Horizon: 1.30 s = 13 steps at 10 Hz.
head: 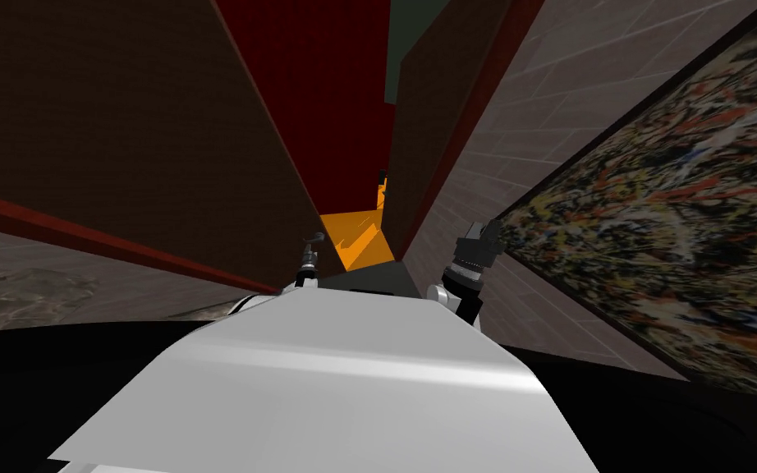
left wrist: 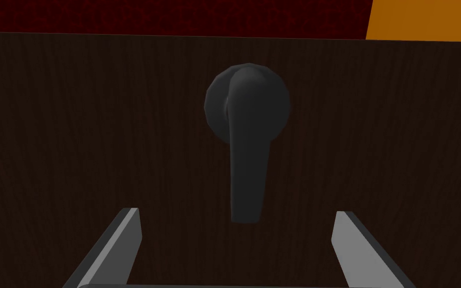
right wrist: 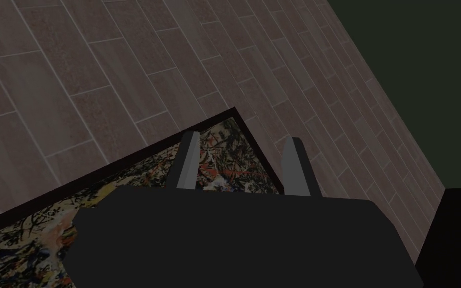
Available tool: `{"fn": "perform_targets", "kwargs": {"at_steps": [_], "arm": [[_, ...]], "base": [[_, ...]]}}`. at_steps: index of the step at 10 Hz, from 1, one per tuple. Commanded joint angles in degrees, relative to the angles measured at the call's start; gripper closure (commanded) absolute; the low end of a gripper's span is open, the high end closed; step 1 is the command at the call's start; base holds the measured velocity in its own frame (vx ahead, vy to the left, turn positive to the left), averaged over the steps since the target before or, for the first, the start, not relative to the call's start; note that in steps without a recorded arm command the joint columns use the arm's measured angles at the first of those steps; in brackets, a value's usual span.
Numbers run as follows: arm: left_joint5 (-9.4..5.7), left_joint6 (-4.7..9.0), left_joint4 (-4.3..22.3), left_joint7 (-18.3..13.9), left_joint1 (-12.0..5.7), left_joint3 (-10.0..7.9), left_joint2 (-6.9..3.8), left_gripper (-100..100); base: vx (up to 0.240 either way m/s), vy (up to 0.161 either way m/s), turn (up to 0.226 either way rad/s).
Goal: Push the door open
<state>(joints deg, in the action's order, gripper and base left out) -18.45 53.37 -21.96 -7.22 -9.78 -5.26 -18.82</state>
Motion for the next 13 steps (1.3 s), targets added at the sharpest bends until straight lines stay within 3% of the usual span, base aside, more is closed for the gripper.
{"fn": "perform_targets", "kwargs": {"at_steps": [1,5,6,11,12,13], "arm": [[-0.11,-0.17,0.2,0.2,-0.18,-0.22,0.03,-100],[-0.24,-0.29,0.6,0.4,-0.48,-0.49,0.05,-100],[-0.24,-0.29,0.6,0.4,-0.48,-0.49,0.05,100],[-0.24,-0.29,0.6,0.4,-0.48,-0.49,0.05,100],[-1.36,-0.62,-0.4,1.6,-0.09,-2.05,0.05,100],[-1.60,-0.68,-0.5,1.8,0.06,-2.38,0.12,100]], "base": [[0.208,0.108,-0.031],[0.161,0.090,-0.024],[-0.012,-0.006,0.005],[-0.009,-0.003,-0.003],[0.118,0.001,-0.055],[0.156,0.017,-0.023]]}}
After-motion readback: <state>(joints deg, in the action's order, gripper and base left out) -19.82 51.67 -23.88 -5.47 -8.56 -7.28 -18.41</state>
